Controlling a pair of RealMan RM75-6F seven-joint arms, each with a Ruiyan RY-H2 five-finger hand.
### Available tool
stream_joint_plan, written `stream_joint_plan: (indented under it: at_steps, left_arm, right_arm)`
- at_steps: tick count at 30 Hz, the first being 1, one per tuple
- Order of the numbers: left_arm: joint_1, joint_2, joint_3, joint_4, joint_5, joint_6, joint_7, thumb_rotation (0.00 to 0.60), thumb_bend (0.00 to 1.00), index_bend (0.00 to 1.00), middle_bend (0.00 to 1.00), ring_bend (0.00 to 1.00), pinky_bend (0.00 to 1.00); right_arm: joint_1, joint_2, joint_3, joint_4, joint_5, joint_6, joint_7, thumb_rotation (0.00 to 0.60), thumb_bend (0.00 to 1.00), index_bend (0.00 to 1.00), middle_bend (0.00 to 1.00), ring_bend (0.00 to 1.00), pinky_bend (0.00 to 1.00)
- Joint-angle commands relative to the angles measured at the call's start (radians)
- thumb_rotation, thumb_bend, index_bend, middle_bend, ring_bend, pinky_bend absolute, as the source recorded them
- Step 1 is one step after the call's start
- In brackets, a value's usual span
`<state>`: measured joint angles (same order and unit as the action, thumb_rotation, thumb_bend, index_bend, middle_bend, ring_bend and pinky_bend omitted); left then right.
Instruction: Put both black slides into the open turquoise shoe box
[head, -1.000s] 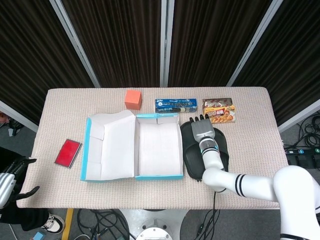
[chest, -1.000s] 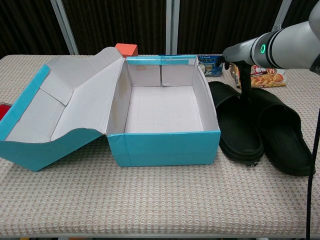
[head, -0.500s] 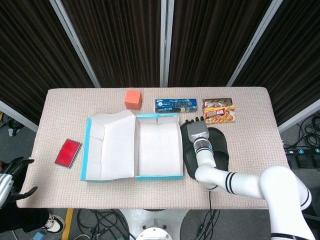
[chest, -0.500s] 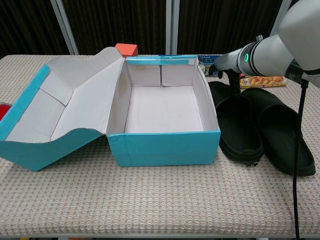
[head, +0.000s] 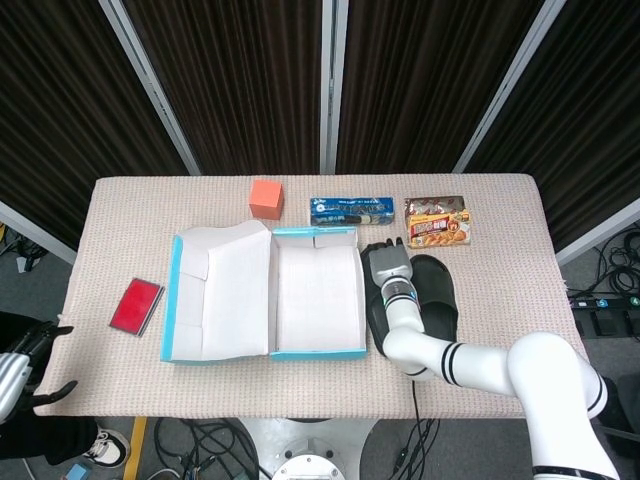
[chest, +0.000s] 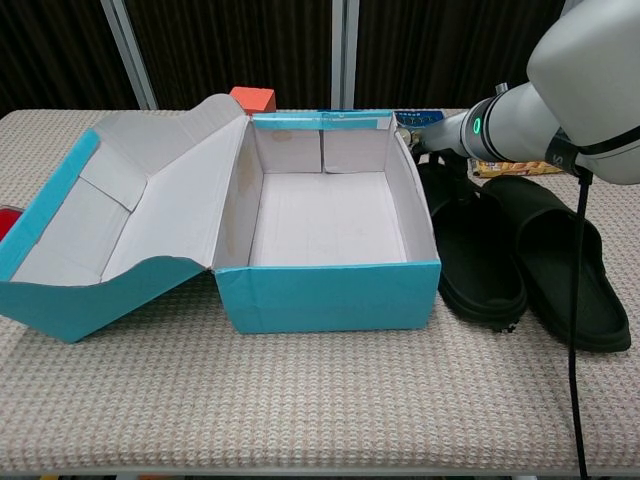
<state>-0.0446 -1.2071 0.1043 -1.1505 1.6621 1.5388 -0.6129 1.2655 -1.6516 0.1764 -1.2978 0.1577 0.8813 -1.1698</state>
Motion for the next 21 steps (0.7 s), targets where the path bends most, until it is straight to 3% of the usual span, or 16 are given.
stream_joint_plan:
  at_steps: [1, 21]
  left_arm:
    - [-0.001, 0.000, 0.002, 0.001, 0.003, -0.001, -0.001, 0.600, 0.19, 0.19, 0.21, 0.10, 0.24]
    - [-0.026, 0.050, 0.008, -0.076, 0.010, -0.028, 0.043, 0.600, 0.19, 0.19, 0.21, 0.10, 0.24]
  right_arm:
    - [0.001, 0.004, 0.006, -0.005, -0.002, -0.004, 0.003, 0.600, 0.06, 0.10, 0.15, 0.01, 0.00]
    - [0.011, 0.052, 0.022, -0.054, 0.009, -0.011, 0.026, 0.600, 0.06, 0.11, 0.18, 0.03, 0.00]
